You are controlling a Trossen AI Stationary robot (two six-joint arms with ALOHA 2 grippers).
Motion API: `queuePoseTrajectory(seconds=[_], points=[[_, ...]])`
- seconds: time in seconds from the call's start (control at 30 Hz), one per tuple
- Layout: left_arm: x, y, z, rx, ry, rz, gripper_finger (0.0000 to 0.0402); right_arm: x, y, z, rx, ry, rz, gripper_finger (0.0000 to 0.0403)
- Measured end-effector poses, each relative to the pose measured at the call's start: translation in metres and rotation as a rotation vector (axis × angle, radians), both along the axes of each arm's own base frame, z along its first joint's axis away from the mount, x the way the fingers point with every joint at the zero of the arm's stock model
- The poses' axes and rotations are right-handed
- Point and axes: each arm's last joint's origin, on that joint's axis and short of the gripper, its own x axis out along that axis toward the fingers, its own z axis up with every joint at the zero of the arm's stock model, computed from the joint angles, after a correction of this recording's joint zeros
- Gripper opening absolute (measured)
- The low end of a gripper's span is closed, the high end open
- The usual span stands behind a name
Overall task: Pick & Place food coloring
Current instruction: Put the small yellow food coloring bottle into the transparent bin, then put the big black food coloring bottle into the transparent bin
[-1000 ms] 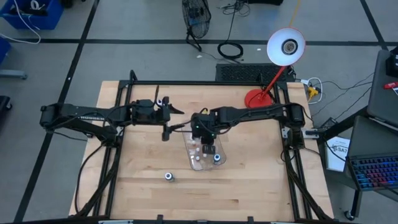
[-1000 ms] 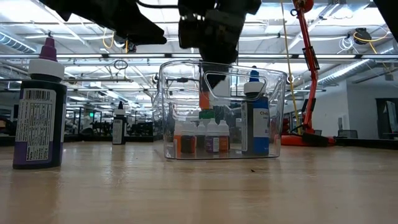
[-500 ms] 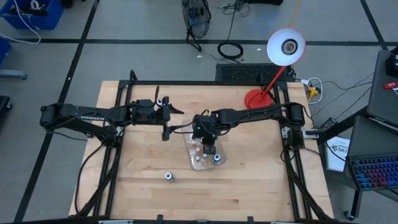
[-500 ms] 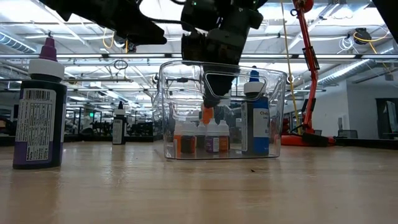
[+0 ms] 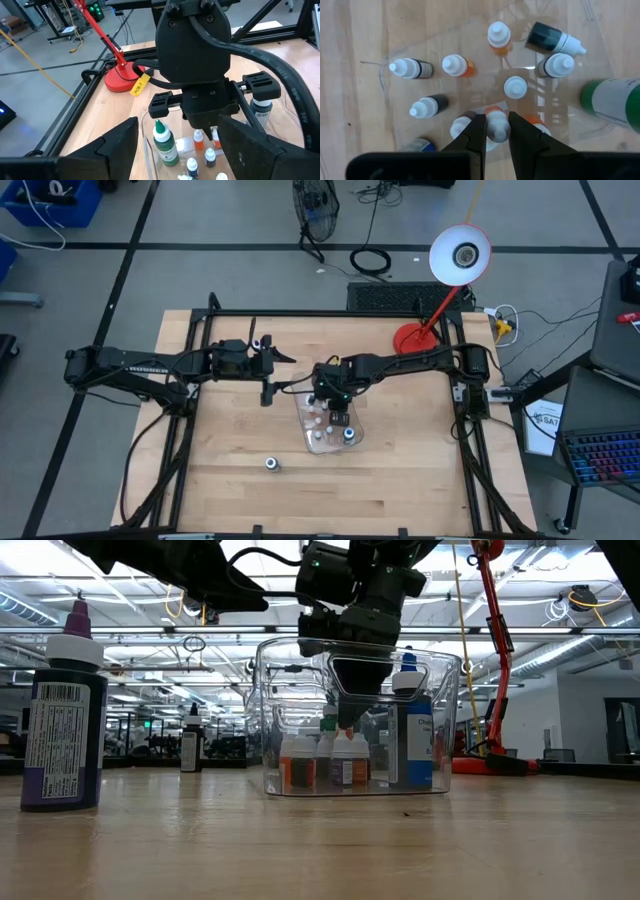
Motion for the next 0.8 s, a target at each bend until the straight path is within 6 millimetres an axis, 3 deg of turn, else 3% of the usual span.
queuePoseTrajectory(seconds=[0.3, 0.53, 0.8], points=[[0.0, 0.0, 0.0, 0.0, 0.0, 0.0, 0.0268, 0.0015, -0.0004, 0.0005, -0.002, -0.017, 0.002, 0.0047], [-0.0001, 0.0, -0.0002, 0.0, 0.002, 0.0, 0.0266, 0.0015, -0.0004, 0.0005, 0.004, -0.014, -0.014, 0.0113], [-0.0001, 0.0, -0.0002, 0.0, 0.003, 0.0, 0.026, 0.0014, -0.0004, 0.0023, 0.005, -0.022, -0.015, 0.0119]])
